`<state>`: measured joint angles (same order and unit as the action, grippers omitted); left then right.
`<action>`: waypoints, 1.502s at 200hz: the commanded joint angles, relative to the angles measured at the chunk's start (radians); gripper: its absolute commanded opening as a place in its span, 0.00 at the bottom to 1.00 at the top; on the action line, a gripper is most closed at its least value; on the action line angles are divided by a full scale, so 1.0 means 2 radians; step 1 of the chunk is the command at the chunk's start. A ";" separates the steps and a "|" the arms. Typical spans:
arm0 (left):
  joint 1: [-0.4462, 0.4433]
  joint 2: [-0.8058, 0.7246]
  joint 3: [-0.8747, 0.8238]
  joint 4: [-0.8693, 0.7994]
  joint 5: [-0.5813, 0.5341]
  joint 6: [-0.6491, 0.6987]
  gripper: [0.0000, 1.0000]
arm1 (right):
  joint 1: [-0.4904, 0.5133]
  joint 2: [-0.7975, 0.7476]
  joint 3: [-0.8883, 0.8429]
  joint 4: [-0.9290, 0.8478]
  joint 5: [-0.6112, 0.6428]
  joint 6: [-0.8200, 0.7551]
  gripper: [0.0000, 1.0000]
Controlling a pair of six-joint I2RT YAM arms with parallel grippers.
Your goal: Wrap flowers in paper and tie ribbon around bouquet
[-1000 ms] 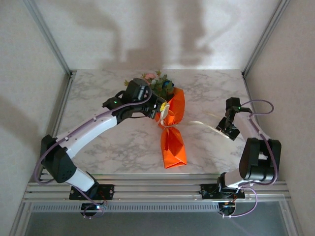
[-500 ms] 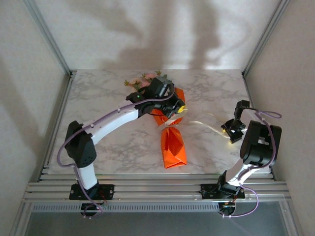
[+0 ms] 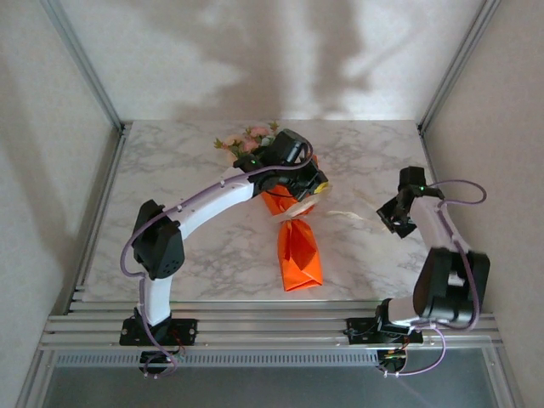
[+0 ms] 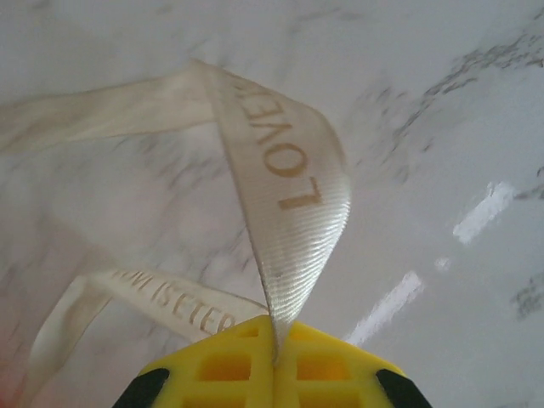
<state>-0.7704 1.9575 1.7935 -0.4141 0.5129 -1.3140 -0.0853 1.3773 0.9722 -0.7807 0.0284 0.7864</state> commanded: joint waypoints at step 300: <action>-0.035 -0.228 -0.377 0.163 -0.077 0.129 0.00 | 0.386 0.352 0.463 -0.025 -0.494 -0.296 0.03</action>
<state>-0.8345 1.5162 1.0378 -0.1406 0.3847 -1.1133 0.6563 2.0449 1.8500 -0.6975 -0.8284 0.2520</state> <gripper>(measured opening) 0.044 0.057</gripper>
